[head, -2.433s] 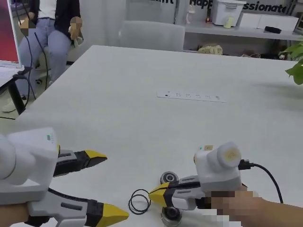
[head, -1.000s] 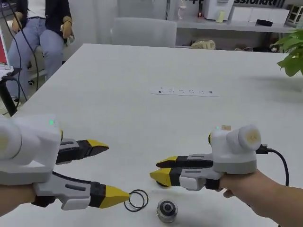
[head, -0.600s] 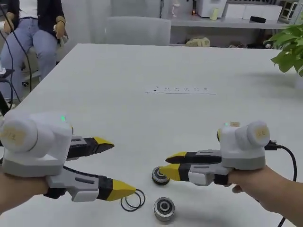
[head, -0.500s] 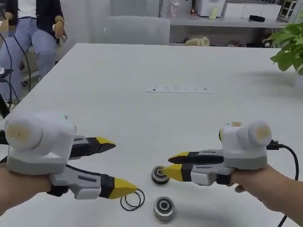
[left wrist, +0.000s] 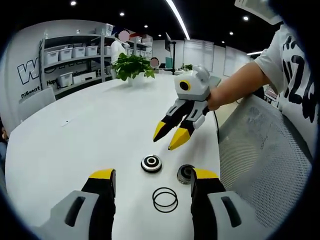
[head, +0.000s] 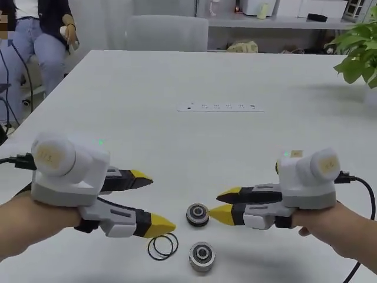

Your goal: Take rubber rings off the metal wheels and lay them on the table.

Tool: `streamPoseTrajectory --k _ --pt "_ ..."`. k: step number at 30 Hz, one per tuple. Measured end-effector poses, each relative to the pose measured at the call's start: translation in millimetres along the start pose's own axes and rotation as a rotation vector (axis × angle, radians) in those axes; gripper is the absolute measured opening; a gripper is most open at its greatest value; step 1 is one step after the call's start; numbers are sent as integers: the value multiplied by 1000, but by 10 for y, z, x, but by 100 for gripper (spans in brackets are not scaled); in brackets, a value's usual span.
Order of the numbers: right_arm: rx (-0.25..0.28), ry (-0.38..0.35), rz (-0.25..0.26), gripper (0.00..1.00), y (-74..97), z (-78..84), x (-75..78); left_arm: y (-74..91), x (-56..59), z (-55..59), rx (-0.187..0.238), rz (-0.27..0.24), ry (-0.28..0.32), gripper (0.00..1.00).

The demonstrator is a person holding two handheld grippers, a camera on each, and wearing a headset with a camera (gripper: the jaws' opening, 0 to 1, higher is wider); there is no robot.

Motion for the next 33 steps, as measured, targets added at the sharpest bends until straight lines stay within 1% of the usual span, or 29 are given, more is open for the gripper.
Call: streamPoseTrajectory --k 4,7,13,20,23,25,33 --pt "-14 13 -1 26 -20 33 11 -62 -34 -1 -8 17 -5 53" --pt "-27 23 2 26 -35 64 19 -92 -61 3 -20 21 -5 52" --pt "-39 31 6 26 -44 86 36 -170 -91 21 -29 34 1 49" --pt "-48 37 14 27 -53 111 63 -284 -103 39 -38 52 8 46" --pt "-46 37 15 27 -54 115 68 -330 -147 51 -39 55 13 43" --pt "-46 40 16 27 -54 114 68 -364 -166 59 -42 59 20 42" --pt "-49 41 14 27 -57 132 70 -476 -194 84 -62 68 32 39"
Point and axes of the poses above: the centre of the closed fingertips' face, and the gripper's own axes: y roughly backward along the fingers, x roughly to its right, z roughly out of its underside, the point moved 10 cm from there along y, roughly backward along the fingers, and after that the axes turned 6 degrees about z, right-handed, at the moved point
